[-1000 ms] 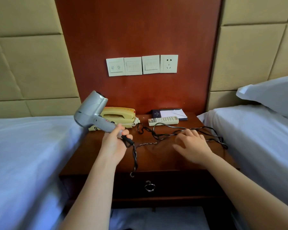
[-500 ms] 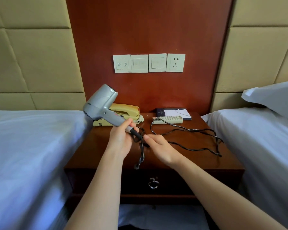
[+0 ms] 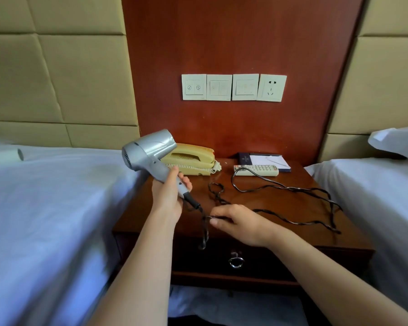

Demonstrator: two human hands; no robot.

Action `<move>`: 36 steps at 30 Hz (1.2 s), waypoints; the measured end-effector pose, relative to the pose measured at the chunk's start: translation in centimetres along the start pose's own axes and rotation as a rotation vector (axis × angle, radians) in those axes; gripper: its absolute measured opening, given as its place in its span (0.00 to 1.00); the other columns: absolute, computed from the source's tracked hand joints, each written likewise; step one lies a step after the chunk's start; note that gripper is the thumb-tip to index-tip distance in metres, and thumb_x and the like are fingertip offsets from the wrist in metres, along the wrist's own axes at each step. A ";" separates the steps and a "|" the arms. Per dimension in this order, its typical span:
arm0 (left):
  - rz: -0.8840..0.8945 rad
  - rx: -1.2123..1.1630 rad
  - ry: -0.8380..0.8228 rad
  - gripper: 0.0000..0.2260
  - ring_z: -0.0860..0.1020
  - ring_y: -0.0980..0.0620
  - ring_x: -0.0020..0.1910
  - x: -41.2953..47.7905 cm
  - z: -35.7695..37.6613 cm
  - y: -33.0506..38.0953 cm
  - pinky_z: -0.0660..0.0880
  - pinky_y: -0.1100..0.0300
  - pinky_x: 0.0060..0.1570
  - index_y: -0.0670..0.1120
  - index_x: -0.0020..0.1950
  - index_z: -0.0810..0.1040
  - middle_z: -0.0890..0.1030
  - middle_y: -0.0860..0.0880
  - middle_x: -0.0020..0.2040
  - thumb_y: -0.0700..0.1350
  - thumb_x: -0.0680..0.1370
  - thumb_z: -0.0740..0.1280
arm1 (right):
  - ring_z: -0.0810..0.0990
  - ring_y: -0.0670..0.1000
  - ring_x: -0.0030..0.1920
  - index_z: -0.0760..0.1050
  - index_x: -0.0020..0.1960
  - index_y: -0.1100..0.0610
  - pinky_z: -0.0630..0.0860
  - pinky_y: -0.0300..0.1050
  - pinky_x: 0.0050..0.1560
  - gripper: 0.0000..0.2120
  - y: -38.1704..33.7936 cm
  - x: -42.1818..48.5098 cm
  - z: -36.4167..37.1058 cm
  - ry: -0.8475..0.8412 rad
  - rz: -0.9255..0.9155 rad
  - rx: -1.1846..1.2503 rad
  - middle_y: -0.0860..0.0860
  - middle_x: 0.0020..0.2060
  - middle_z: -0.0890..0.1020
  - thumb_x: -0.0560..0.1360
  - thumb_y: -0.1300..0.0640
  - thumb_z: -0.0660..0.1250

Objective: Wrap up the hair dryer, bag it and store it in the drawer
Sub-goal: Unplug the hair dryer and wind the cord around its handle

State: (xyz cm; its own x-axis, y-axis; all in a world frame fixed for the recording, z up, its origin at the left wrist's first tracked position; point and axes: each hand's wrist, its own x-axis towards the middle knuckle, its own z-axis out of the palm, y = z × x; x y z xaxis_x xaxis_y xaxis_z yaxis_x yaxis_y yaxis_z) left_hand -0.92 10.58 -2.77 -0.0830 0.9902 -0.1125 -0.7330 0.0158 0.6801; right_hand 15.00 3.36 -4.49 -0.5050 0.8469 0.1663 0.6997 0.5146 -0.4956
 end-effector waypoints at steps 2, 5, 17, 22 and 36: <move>0.079 0.035 0.044 0.06 0.68 0.57 0.23 0.4 -0.4 0.5 0.67 0.65 0.21 0.42 0.42 0.71 0.70 0.49 0.32 0.38 0.79 0.63 | 0.74 0.49 0.39 0.71 0.40 0.54 0.70 0.42 0.42 0.11 0.2 -0.4 -0.3 0.028 -0.030 -0.136 0.50 0.37 0.77 0.80 0.53 0.58; 0.204 0.123 0.118 0.06 0.66 0.58 0.20 1.0 -1.4 1.1 0.63 0.67 0.20 0.43 0.42 0.68 0.68 0.48 0.32 0.37 0.79 0.62 | 0.73 0.53 0.37 0.68 0.39 0.57 0.70 0.50 0.39 0.16 0.1 -1.1 -0.5 0.056 -0.041 -0.305 0.51 0.35 0.76 0.80 0.48 0.55; 0.336 0.704 0.032 0.10 0.67 0.53 0.25 0.2 -1.9 2.2 0.65 0.65 0.20 0.44 0.51 0.65 0.70 0.46 0.38 0.36 0.75 0.63 | 0.77 0.56 0.36 0.61 0.30 0.49 0.66 0.45 0.33 0.24 2.7 -4.0 -5.4 0.367 0.052 -0.543 0.47 0.27 0.71 0.72 0.35 0.40; 0.431 0.983 -0.046 0.11 0.68 0.50 0.26 -0.2 -1.6 2.1 0.65 0.63 0.20 0.43 0.53 0.64 0.68 0.47 0.37 0.37 0.75 0.63 | 0.73 0.57 0.32 0.60 0.29 0.52 0.61 0.45 0.30 0.26 3.4 -4.2 -7.2 0.444 0.051 -0.605 0.48 0.25 0.67 0.72 0.35 0.40; 0.342 1.749 -0.599 0.10 0.74 0.50 0.33 -3.8 0.5 -0.1 0.67 0.57 0.31 0.47 0.48 0.67 0.76 0.48 0.39 0.48 0.75 0.67 | 0.60 0.47 0.22 0.65 0.26 0.53 0.52 0.37 0.24 0.24 2.8 -3.0 -9.0 0.710 0.017 -0.585 0.46 0.19 0.59 0.73 0.37 0.53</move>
State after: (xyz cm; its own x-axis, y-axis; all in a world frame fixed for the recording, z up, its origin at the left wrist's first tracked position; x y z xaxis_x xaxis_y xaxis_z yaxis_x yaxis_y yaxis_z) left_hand -0.19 6.88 -2.10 0.4416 0.8858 0.1424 0.7198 -0.4445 0.5332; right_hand 23.03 3.42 1.27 -0.1992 0.6385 0.7434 0.9460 0.3233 -0.0242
